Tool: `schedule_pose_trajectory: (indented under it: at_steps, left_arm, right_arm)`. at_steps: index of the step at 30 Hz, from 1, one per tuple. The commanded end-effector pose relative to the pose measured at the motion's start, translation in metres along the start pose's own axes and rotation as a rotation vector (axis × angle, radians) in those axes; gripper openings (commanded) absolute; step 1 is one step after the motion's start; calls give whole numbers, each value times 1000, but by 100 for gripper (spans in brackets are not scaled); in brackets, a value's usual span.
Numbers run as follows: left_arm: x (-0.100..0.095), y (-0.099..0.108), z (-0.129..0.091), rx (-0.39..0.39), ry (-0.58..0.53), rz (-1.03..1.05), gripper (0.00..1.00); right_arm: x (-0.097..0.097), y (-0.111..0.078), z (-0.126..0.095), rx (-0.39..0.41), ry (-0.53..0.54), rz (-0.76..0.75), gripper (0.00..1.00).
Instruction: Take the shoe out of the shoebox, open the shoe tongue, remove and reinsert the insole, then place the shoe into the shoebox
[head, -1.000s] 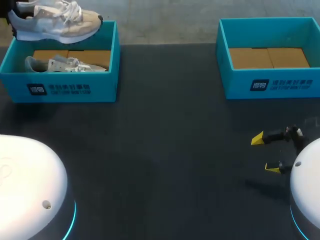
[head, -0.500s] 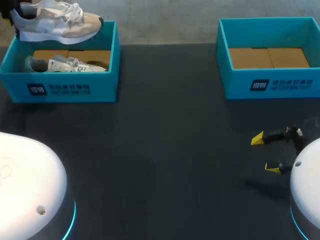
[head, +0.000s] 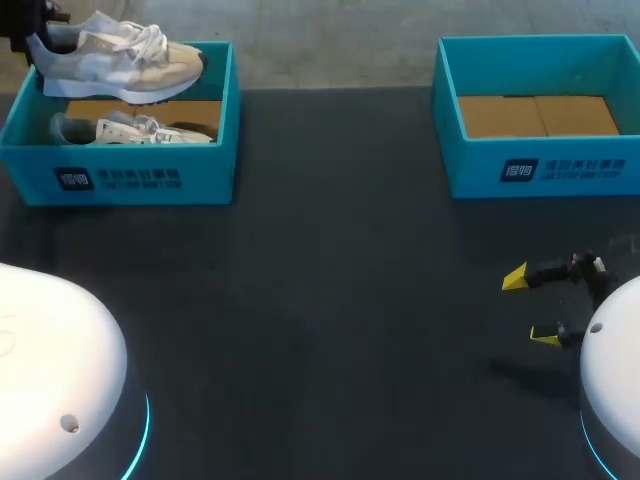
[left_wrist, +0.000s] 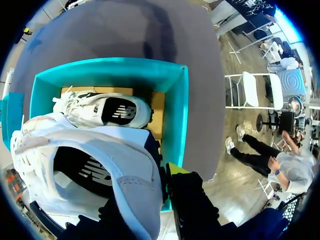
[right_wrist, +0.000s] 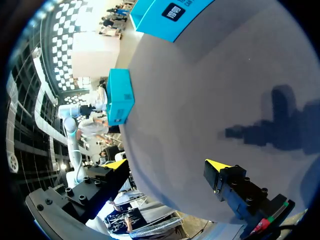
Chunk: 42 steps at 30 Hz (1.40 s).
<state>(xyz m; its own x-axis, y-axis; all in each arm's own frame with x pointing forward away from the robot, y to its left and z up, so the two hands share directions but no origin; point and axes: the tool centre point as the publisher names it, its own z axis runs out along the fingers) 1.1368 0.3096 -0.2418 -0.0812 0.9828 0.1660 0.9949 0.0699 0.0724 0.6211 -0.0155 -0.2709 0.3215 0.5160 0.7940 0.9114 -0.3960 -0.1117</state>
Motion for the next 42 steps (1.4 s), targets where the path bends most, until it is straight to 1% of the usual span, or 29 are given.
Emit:
schedule_pose_trajectory:
  at_steps: [1,8,14,28,37,42]
  left_arm:
    - [1,6,5,15,-5,5,0]
    - [6,6,2,7,-7,4,0]
    - [10,12,-3,-4,-9,-7,0]
    - [16,36,-12,-18,-17,-27,0]
    - [17,54,-9,-17,-20,-24,0]
    - [12,61,-2,-23,-32,-17,0]
  right_arm:
    - [0,-2,-1,-4,0,-1,100]
    - [0,-2,-1,-4,0,-1,100]
    - [0,-2,-1,-4,0,-1,100]
    - [0,-2,-1,-4,0,-1,100]
    - [0,-2,-1,-4,0,-1,100]
    - [0,-2,-1,-4,0,-1,100]
